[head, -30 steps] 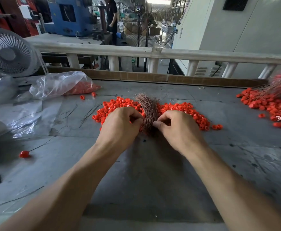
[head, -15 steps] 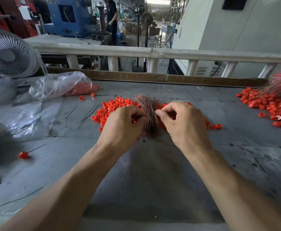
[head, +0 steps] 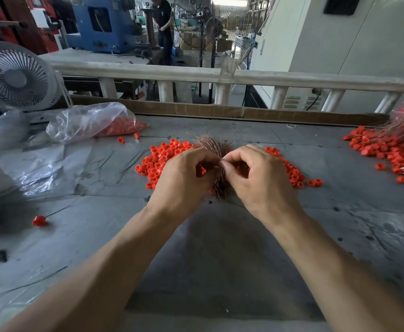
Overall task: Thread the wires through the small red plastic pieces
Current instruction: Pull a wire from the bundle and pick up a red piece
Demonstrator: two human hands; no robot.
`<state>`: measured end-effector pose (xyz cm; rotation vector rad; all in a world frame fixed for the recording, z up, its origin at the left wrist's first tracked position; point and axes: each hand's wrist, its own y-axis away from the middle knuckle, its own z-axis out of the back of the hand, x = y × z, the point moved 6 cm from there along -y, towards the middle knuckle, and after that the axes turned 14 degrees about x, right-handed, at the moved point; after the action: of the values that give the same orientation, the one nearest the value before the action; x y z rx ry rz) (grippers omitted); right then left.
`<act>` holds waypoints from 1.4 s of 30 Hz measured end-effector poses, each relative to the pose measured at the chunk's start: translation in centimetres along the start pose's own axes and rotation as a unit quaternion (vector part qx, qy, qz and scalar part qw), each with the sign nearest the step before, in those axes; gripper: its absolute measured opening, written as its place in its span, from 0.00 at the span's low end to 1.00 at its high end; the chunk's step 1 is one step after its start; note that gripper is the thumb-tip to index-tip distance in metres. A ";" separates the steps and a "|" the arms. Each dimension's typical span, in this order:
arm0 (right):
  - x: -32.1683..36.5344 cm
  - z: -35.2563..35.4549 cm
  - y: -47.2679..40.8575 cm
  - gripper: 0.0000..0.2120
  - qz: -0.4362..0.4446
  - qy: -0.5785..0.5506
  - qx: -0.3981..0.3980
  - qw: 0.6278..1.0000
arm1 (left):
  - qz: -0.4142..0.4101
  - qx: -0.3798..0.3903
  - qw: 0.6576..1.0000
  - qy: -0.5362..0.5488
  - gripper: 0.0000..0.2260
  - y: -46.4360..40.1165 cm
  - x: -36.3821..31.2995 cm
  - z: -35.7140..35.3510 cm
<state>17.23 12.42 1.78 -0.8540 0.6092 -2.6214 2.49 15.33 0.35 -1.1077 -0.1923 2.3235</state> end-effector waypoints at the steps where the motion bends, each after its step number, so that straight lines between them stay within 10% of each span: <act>1: 0.1 -0.1 0.0 0.03 0.004 0.001 0.002 1.000 | 0.000 -0.001 1.000 0.000 0.05 0.0 0.1 0.0; 35: -1.3 0.6 0.1 0.04 0.006 -0.215 -0.031 0.976 | -0.001 -0.103 0.973 0.207 0.04 0.4 -0.1 2.4; 42: -1.7 3.3 0.8 0.07 0.004 -0.315 -0.158 0.936 | 0.153 0.035 0.986 -0.060 0.06 -0.2 3.2 2.7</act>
<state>20.66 11.44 3.00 -1.6832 0.8395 -2.0705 -1.09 17.48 0.07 -1.0209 0.0183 2.6490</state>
